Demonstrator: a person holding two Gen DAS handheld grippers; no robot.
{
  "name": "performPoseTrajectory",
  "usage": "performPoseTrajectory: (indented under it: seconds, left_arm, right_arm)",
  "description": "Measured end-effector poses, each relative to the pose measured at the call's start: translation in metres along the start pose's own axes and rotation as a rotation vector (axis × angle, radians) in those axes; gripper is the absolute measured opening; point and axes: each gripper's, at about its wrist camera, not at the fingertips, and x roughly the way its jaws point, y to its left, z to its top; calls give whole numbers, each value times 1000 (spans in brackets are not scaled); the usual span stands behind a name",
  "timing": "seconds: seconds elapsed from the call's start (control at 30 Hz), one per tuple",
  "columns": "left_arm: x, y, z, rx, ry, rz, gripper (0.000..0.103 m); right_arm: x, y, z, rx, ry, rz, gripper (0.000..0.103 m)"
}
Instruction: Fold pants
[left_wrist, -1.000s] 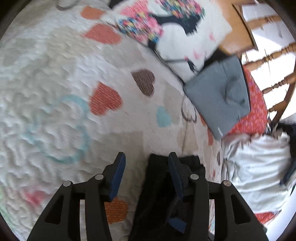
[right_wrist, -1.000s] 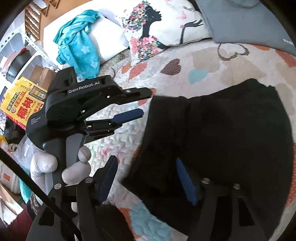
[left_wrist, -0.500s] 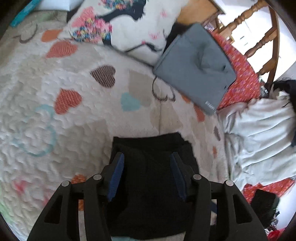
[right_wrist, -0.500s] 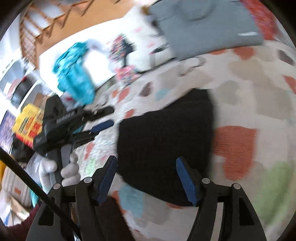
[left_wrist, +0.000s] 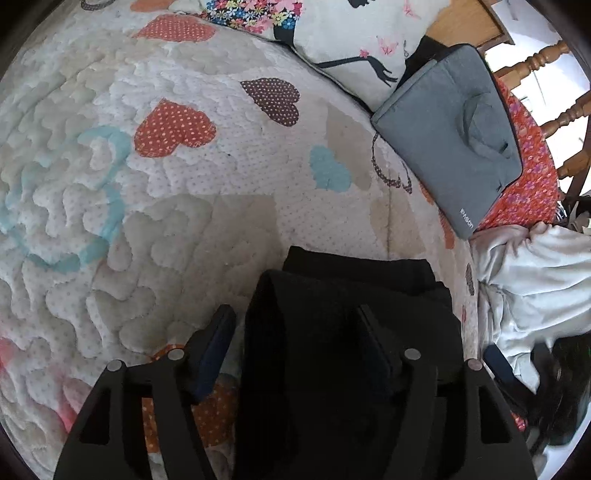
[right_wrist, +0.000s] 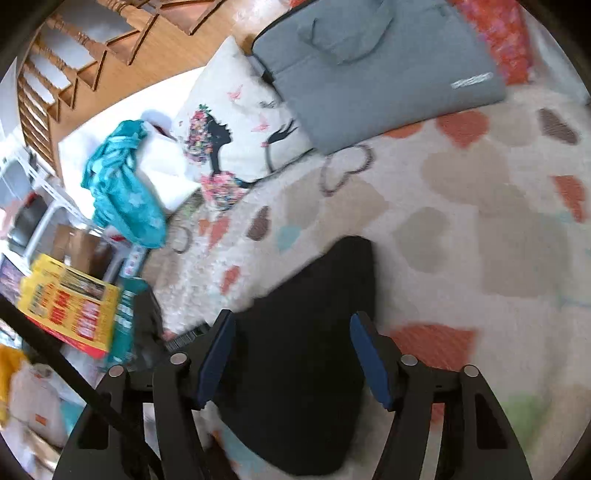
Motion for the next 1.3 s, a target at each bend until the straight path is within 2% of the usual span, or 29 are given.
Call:
performPoseTrajectory:
  seconds: [0.07,0.1,0.2,0.23,0.33,0.47,0.63,0.73,0.8,0.9,1.0,1.07,1.23,1.3]
  left_arm:
    - [0,-1,-3,21,-24,-2,67]
    - [0,-2,-5,33,-38,-7,67]
    - [-1,-1,-6,46,-49,-34,69]
    - [-2,0,-5,42,-47,-43,69]
    - [-3,5,-3,18,-50,-74,69]
    - [-11,10,-2,-23,-74,-110,69]
    - [-27,24,-6,-95,-107,-161,69]
    - [-28,29,-7,-125,-91,-186,69]
    - [-25,25,-8,-108,-74,-193,70]
    - [-13,9,-13,-39,1,-206,71]
    - [-5,-4,-18,29,39,-163,73]
    - [-3,-8,-20,56,44,-151,79]
    - [3,-14,-21,77,58,-177,94]
    - [7,-16,-21,83,60,-182,99]
  right_arm:
    - [36,-9,13,56,83,45,68]
    - [48,-13,16,70,107,33,68]
    - [90,-38,30,88,147,-152,64]
    - [94,-41,33,87,151,-162,56]
    - [93,-34,43,80,126,-185,57]
    - [64,-14,43,-29,50,-248,59]
    - [20,-20,22,-16,41,-207,61]
    - [0,-24,-5,-6,62,-183,64]
    - [-3,-28,-18,13,77,-166,65]
    - [-2,-35,-35,42,98,-163,65]
    - [2,-43,-41,84,102,-133,65]
    - [8,-49,-43,122,105,-84,70]
    - [33,-59,-39,199,123,0,72]
    - [46,-61,-35,225,131,26,77]
